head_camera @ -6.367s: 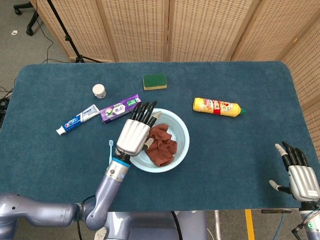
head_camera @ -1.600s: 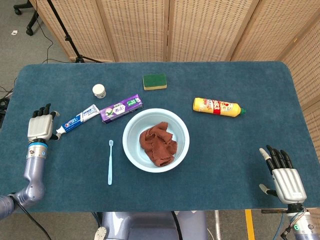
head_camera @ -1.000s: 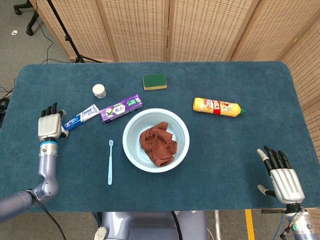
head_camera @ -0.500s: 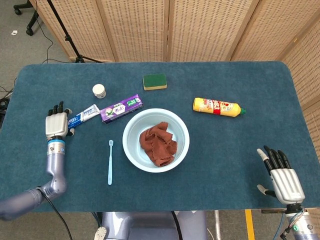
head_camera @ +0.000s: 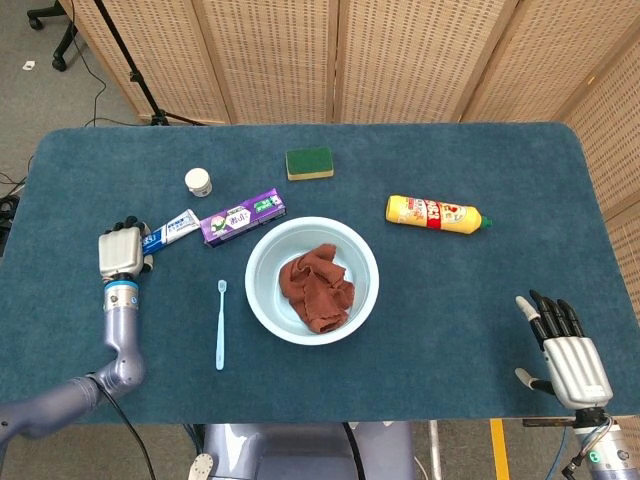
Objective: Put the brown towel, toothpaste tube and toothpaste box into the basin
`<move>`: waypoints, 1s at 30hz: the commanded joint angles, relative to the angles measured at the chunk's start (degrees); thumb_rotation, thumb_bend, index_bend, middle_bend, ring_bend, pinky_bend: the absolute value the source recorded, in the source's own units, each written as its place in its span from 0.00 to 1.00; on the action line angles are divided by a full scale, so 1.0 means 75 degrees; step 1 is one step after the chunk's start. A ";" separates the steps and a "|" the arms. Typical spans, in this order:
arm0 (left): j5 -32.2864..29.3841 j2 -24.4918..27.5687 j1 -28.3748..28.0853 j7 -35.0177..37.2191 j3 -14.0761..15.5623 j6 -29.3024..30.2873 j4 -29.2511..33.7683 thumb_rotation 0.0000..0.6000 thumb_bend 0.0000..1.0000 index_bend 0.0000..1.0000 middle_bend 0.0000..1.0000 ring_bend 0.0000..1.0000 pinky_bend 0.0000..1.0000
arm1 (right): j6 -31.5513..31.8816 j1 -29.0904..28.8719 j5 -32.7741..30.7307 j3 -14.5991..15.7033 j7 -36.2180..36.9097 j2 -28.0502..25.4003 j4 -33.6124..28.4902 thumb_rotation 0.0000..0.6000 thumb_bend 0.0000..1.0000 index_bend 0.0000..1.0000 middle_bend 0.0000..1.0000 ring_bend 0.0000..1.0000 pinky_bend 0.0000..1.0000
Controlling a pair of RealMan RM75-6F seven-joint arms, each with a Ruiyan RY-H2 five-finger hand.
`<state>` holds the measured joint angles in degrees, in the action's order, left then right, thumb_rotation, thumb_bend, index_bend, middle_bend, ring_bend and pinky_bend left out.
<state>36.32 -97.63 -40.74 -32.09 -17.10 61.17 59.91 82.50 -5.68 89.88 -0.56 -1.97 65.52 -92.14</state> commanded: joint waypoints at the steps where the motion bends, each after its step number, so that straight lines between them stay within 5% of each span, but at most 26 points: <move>1: 0.0176 -0.0074 0.0020 0.0130 -0.0026 0.0088 -0.0079 1.00 0.47 0.68 0.37 0.35 0.44 | -0.0002 -0.0002 -0.0004 -0.0003 0.0010 0.0006 0.0008 1.00 0.10 0.00 0.00 0.00 0.00; 7: 0.0511 -0.0142 0.0057 0.0352 -0.0071 0.0264 -0.0134 1.00 0.53 0.80 0.47 0.45 0.52 | -0.0003 -0.0002 -0.0008 -0.0003 0.0019 0.0005 0.0008 1.00 0.10 0.00 0.00 0.00 0.00; 30: 0.1560 0.0999 0.0278 0.0252 -0.0502 0.1540 0.2028 1.00 0.53 0.83 0.53 0.50 0.54 | -0.0013 -0.0004 -0.0039 -0.0014 0.0090 -0.0006 0.0003 1.00 0.10 0.00 0.00 0.00 0.00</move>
<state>47.43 -91.04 -38.85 -29.73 -20.53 71.99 74.04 82.40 -5.71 89.59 -0.66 -1.30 65.47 -92.11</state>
